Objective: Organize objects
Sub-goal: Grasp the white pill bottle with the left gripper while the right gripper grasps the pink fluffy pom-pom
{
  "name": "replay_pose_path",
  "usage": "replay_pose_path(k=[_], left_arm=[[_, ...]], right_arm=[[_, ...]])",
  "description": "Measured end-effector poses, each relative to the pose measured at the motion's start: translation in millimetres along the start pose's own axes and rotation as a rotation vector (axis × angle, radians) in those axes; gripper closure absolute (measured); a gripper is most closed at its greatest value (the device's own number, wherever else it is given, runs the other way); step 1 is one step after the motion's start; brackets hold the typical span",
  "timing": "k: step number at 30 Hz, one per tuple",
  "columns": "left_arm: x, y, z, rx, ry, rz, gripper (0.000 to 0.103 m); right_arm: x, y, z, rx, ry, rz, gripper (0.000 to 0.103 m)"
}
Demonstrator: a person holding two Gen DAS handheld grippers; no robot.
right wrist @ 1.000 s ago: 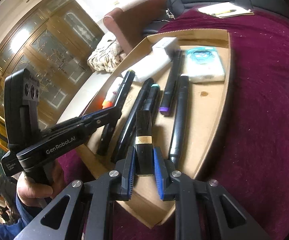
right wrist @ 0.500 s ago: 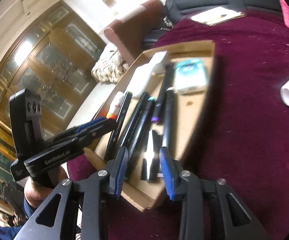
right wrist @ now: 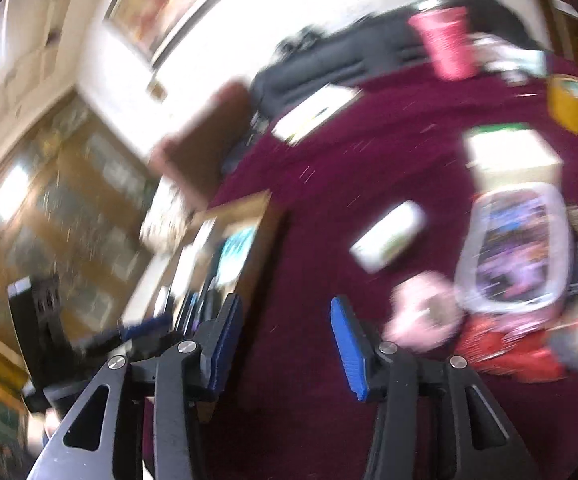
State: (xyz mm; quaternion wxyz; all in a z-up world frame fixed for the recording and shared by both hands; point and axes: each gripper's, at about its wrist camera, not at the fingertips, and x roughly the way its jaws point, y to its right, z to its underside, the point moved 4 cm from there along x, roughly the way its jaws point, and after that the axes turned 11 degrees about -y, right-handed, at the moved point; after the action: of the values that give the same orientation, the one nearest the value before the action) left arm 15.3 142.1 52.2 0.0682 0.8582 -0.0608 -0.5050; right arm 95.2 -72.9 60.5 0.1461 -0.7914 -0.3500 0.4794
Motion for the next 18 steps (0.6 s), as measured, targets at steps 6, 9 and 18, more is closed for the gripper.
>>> replay_pose_path(k=[6, 9, 18], left_arm=[[44, 57, -57, 0.084, -0.053, 0.026, 0.034], [76, 76, -79, 0.108, -0.105, 0.014, 0.034], [151, 103, -108, 0.188, -0.199, -0.085, 0.034]], right_arm=[[-51, 54, -9, 0.138, 0.192, 0.075, 0.038], [-50, 66, -9, 0.169, 0.188, 0.059, 0.038], [-43, 67, -5, 0.189, 0.148, -0.014, 0.038]])
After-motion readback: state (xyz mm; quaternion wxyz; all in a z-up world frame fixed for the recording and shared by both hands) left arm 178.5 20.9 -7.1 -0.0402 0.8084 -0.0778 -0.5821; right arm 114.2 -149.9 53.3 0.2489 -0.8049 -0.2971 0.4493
